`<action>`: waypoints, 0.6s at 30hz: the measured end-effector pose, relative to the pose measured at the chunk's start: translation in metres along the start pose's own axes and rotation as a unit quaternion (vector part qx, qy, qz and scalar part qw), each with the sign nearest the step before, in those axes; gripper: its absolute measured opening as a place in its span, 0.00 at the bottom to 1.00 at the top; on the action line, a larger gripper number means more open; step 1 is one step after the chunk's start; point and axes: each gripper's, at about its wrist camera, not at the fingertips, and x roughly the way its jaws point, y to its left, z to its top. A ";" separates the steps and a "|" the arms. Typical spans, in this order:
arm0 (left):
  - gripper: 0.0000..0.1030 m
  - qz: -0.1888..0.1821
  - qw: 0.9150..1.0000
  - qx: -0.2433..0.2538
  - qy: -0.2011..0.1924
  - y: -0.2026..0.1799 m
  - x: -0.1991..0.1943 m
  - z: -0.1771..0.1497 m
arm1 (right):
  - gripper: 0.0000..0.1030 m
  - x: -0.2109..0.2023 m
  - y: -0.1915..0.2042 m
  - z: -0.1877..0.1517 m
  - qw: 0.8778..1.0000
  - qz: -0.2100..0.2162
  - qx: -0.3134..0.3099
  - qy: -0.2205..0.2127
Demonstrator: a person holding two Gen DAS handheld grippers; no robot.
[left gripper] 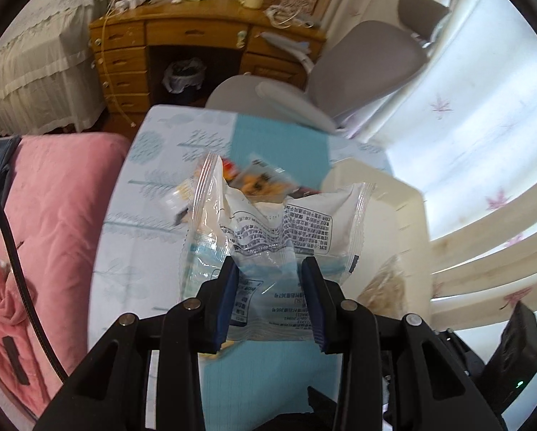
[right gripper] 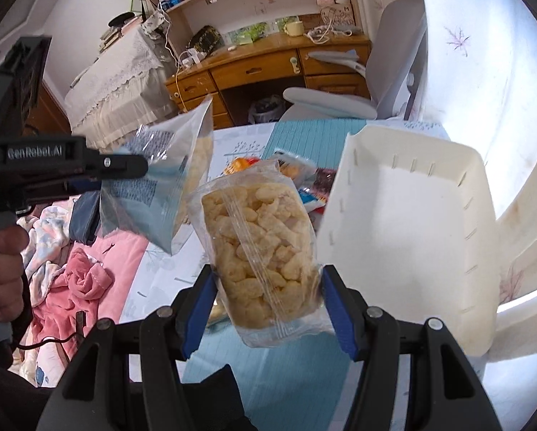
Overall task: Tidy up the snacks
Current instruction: 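Lift both packs and drop them into the white tray, opening both tools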
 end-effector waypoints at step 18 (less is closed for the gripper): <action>0.32 -0.044 0.997 0.062 0.016 -0.127 0.051 0.001 | 0.58 -0.033 -0.101 -0.006 0.998 -0.047 0.039 -0.019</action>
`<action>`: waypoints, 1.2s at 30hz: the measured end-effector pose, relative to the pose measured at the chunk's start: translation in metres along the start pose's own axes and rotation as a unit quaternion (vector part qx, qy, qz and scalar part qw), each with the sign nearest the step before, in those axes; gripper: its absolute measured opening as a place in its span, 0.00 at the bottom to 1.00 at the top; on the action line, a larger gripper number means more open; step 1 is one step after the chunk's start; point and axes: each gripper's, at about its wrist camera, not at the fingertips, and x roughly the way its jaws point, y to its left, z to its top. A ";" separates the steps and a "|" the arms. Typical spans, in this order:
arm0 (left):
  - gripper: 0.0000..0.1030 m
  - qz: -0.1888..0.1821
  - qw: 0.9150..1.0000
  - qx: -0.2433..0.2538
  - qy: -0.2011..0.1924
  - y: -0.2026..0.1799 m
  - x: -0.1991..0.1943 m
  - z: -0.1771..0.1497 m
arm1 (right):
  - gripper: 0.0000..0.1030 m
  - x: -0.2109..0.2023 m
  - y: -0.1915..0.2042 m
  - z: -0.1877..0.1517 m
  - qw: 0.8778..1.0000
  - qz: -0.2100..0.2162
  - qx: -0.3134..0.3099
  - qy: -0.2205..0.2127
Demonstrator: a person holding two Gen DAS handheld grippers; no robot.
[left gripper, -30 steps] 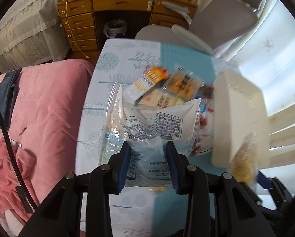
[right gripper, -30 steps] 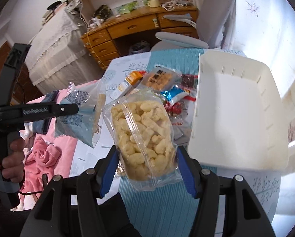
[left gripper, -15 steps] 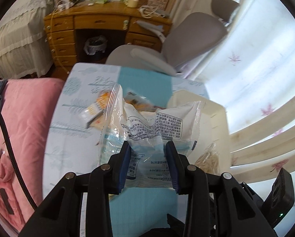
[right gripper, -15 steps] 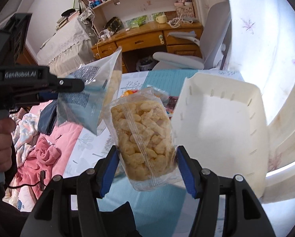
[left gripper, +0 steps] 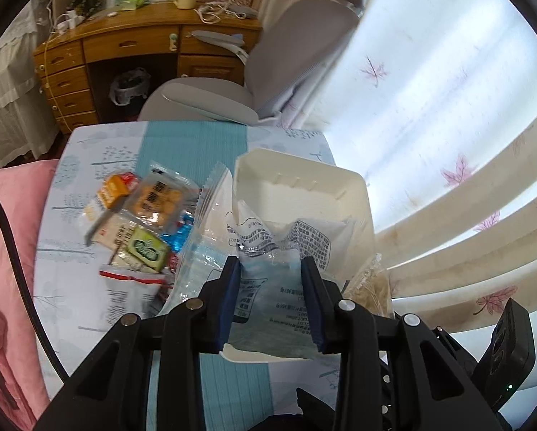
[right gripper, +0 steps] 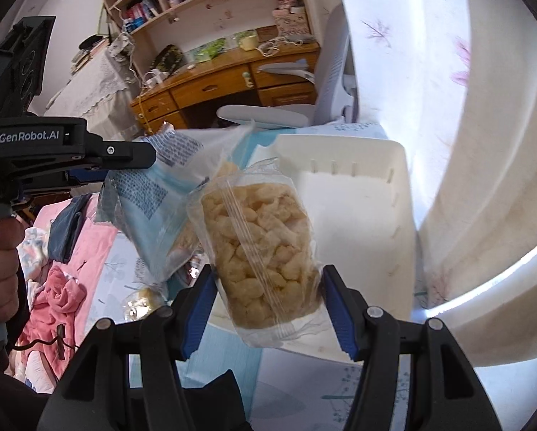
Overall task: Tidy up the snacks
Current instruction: 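Lift both packs and drop them into the white tray, opening both tools, then move both tools back toward the remaining snacks on the table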
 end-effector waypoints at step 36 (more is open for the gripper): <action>0.84 0.103 0.989 -0.091 0.050 0.095 -0.034 -0.053 | 0.78 0.033 0.039 -0.006 0.997 0.022 0.068 0.040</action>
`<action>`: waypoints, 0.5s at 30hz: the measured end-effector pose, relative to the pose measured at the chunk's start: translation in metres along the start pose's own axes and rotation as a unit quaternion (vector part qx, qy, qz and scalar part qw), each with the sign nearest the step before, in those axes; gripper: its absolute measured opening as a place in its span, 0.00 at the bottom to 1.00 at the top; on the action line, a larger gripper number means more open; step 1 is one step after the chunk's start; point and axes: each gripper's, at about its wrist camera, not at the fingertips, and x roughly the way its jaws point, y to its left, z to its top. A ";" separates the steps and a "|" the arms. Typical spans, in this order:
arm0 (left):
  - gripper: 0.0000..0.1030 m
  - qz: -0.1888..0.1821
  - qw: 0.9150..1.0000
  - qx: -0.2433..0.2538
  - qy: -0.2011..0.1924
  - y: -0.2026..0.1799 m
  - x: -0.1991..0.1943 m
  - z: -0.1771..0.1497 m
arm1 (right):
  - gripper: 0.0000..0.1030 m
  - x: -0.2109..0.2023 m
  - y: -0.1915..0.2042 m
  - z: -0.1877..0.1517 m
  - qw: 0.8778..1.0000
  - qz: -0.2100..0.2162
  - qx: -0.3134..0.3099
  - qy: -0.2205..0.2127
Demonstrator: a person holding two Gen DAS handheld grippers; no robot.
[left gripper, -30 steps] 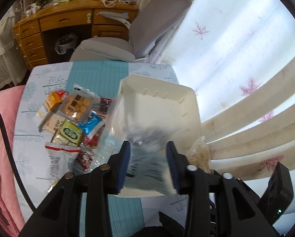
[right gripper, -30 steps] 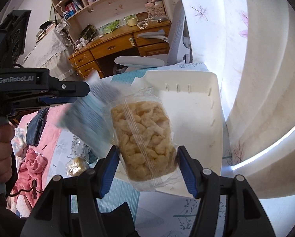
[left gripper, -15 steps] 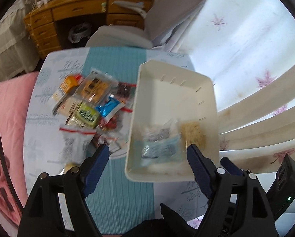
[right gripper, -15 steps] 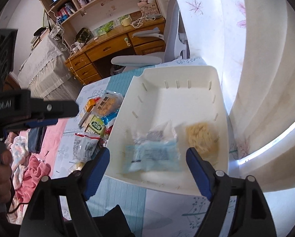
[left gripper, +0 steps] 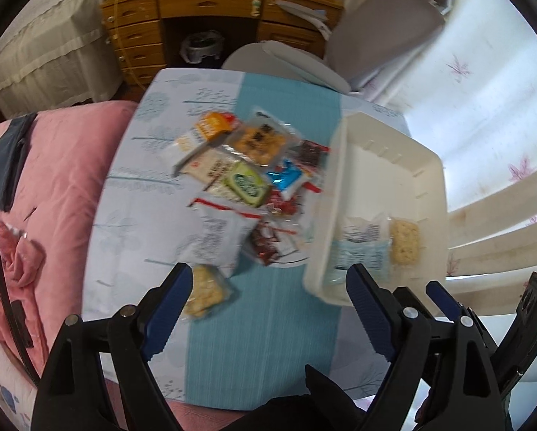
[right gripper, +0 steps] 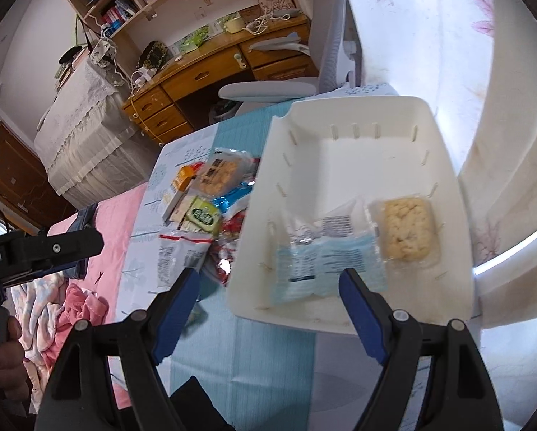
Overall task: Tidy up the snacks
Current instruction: 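Move both tools back toward the remaining snacks on the table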
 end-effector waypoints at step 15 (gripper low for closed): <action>0.84 0.027 0.999 0.044 -0.010 0.099 -0.014 0.007 | 0.78 0.005 0.086 -0.018 0.999 -0.025 0.016 -0.032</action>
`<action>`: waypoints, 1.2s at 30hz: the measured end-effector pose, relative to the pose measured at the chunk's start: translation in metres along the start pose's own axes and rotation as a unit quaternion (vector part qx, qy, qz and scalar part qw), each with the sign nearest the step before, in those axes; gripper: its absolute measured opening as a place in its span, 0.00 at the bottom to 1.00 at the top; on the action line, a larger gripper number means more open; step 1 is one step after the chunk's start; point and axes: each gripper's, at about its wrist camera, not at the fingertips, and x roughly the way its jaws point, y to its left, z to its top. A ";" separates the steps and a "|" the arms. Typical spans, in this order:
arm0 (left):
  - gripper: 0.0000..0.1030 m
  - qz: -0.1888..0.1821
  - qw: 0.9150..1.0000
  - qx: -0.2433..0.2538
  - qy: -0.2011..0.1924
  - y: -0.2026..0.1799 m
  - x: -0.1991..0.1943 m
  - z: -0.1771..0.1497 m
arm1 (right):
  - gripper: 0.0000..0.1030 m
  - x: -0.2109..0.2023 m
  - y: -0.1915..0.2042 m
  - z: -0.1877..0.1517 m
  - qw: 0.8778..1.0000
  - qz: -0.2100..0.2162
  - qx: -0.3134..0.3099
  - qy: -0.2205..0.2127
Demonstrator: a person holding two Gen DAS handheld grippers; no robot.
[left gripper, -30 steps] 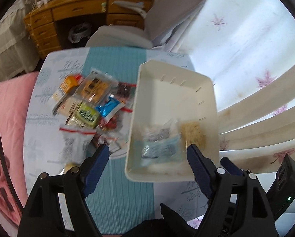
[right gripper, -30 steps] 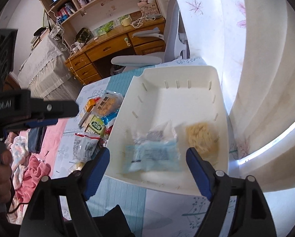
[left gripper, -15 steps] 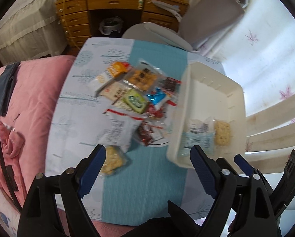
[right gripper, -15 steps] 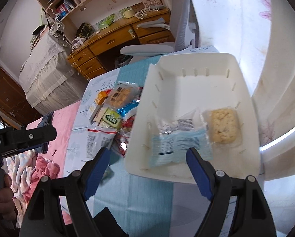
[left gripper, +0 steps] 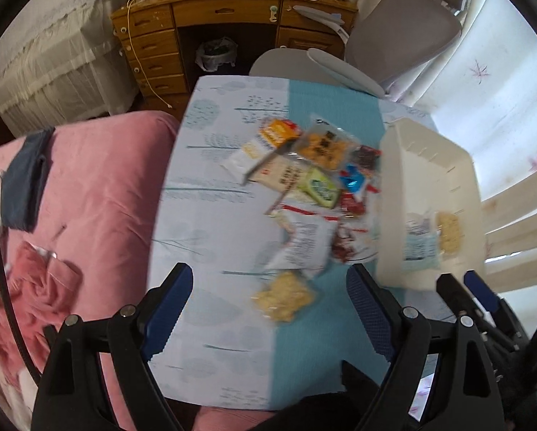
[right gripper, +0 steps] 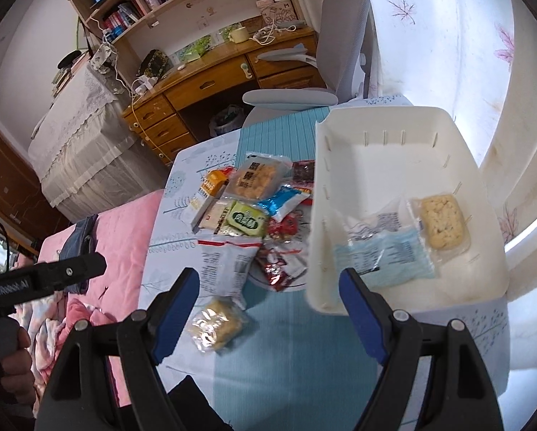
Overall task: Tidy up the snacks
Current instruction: 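Move both tools back toward the remaining snacks on the table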
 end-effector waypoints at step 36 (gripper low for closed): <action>0.84 -0.143 0.973 0.141 0.116 0.019 0.109 0.036 | 0.78 0.094 0.121 -0.103 0.983 -0.062 -0.158 0.063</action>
